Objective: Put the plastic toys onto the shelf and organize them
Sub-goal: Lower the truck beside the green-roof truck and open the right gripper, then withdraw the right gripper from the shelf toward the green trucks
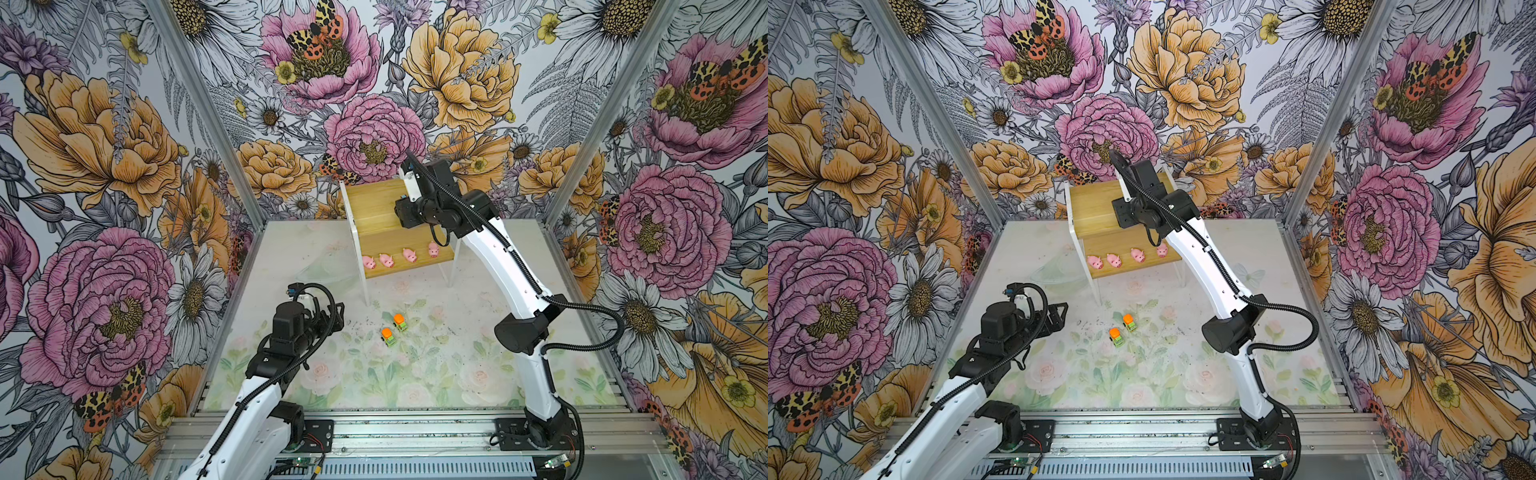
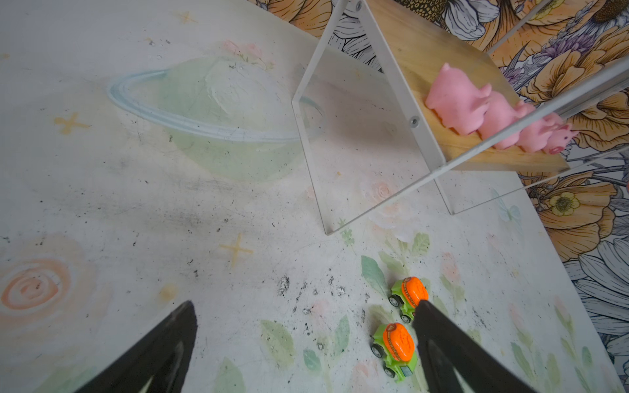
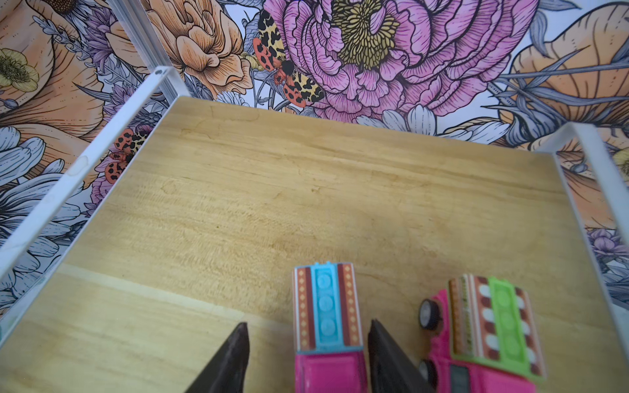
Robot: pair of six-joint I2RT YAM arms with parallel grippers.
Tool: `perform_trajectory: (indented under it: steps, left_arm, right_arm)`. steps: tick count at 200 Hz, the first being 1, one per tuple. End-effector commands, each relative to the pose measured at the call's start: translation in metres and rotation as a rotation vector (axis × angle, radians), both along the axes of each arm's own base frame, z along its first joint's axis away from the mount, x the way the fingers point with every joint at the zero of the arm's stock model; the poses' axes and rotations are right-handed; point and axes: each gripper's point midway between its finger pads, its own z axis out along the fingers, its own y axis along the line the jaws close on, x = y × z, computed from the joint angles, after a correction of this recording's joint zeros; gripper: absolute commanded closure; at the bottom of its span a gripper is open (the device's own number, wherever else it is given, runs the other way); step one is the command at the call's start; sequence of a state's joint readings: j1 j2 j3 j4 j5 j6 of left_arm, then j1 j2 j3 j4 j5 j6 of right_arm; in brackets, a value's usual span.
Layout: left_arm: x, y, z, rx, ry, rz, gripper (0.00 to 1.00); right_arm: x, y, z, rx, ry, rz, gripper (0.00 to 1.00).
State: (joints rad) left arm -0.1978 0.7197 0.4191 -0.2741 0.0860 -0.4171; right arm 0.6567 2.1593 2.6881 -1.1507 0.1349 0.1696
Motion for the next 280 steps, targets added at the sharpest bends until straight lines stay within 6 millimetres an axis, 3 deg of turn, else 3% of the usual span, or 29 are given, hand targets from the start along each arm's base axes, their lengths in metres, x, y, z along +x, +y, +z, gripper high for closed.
perform_trajectory:
  steps: [1, 50, 79, 94, 129, 154, 170, 187, 228, 280]
  left_arm:
    - [0.003, 0.005, 0.009, 0.013, -0.023, 0.021, 0.01]
    - [0.004, 0.004, 0.009, 0.017, -0.022, 0.019, 0.01]
    - [0.002, 0.005, 0.008, 0.016, -0.020, 0.021, 0.01]
    - [0.003, 0.004, 0.008, 0.015, -0.021, 0.016, 0.01]
    - [0.002, 0.005, 0.005, 0.021, -0.016, 0.023, 0.01]
    - [0.002, 0.005, 0.004, 0.020, -0.013, 0.022, 0.01]
    - [0.002, 0.003, 0.004, 0.017, -0.012, 0.016, 0.01]
    - [0.000, 0.003, 0.003, 0.015, -0.008, 0.014, 0.01]
    - [-0.002, -0.001, -0.004, 0.009, 0.006, 0.009, 0.01]
    - [-0.002, -0.011, -0.008, 0.005, -0.002, -0.022, 0.01]
  right_arm:
    - [-0.018, -0.013, 0.035, 0.007, -0.067, -0.002, 0.39]
    - [-0.059, -0.041, 0.064, -0.065, -0.135, -0.004, 0.34]
    - [-0.094, -0.072, 0.051, -0.151, -0.132, -0.032, 0.34]
    - [-0.116, -0.074, 0.032, -0.136, -0.126, 0.025, 0.34]
    - [-0.163, -0.043, -0.056, 0.058, 0.037, 0.235, 0.34]
    - [-0.168, -0.023, -0.124, 0.190, 0.154, 0.230, 0.36]
    - [-0.165, -0.021, -0.169, 0.225, 0.195, 0.181, 0.38]
    - [-0.162, -0.022, -0.201, 0.228, 0.218, 0.136, 0.38]
    - [-0.157, -0.020, -0.240, 0.197, 0.256, 0.117, 0.39]
    - [-0.153, 0.000, -0.265, 0.197, 0.306, 0.156, 0.40]
